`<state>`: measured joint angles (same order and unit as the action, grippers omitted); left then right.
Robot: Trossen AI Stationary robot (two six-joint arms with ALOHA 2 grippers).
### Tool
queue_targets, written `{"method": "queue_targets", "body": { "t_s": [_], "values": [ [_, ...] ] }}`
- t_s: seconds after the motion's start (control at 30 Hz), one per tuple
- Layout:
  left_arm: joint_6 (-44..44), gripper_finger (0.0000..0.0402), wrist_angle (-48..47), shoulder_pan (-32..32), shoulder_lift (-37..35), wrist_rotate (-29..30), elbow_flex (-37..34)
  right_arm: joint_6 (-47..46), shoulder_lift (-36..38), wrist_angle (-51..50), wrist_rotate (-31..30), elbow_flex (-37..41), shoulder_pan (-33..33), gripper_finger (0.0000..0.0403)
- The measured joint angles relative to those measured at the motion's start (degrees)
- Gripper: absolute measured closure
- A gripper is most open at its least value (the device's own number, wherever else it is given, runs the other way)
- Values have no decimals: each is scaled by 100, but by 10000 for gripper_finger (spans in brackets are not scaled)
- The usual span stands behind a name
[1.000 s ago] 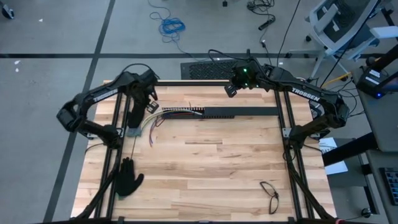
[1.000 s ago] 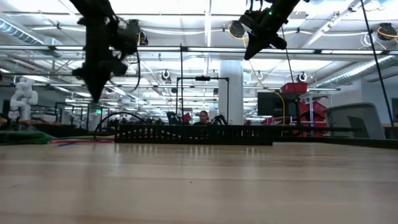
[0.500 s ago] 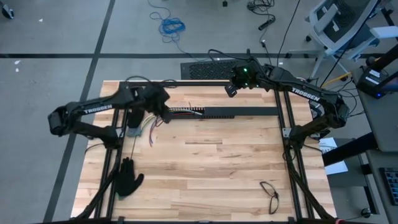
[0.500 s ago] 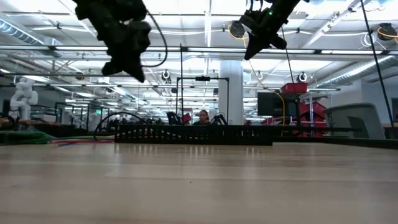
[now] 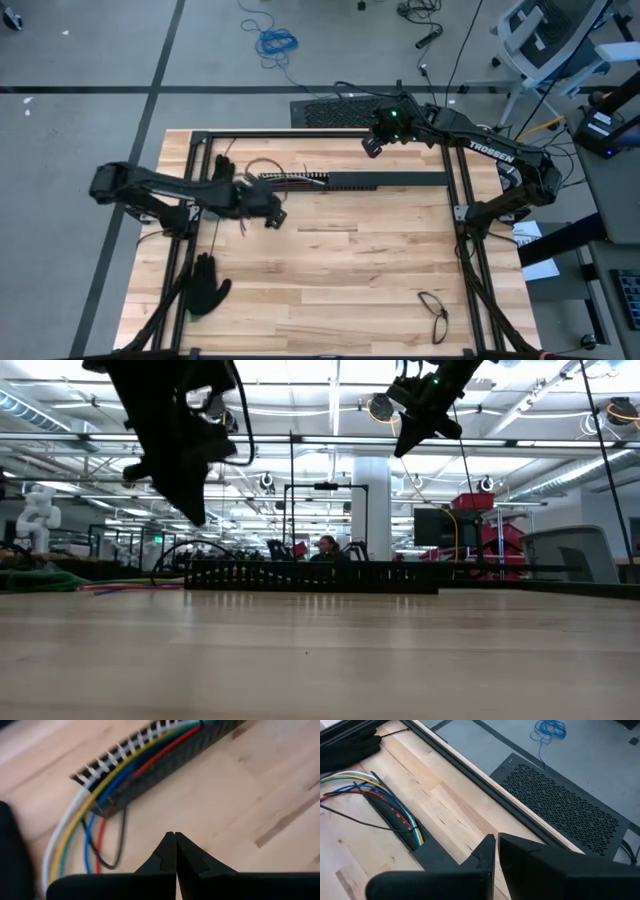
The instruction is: Ziptie cables
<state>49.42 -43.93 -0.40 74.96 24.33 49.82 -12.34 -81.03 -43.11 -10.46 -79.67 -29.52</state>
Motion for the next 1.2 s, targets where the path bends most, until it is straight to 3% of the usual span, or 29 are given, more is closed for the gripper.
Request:
{"method": "queue_targets", "body": {
  "t_s": [0.2,0.3,0.43,0.7,0.83,1.0,1.2],
  "values": [
    [1256,401,439,-662,1199,747,-22,2,0,-55,-1,1,0,385],
    [1475,401,755,-803,1747,765,28,52,0,-59,0,1,0,385],
    [1430,401,208,-810,2292,765,343,105,2,-57,2,1,0,385],
    [1658,401,-1500,-664,2470,859,656,116,2,33,-1,0,-17,385],
    [2096,401,-2124,-658,2468,1210,653,107,2,175,0,0,-17,385],
    [2051,401,-2400,-656,2470,1527,656,-38,2,273,0,1,-20,385],
    [2070,401,-3349,-482,2374,2311,656,-68,2,267,1,1,-17,385]
  ]
}}
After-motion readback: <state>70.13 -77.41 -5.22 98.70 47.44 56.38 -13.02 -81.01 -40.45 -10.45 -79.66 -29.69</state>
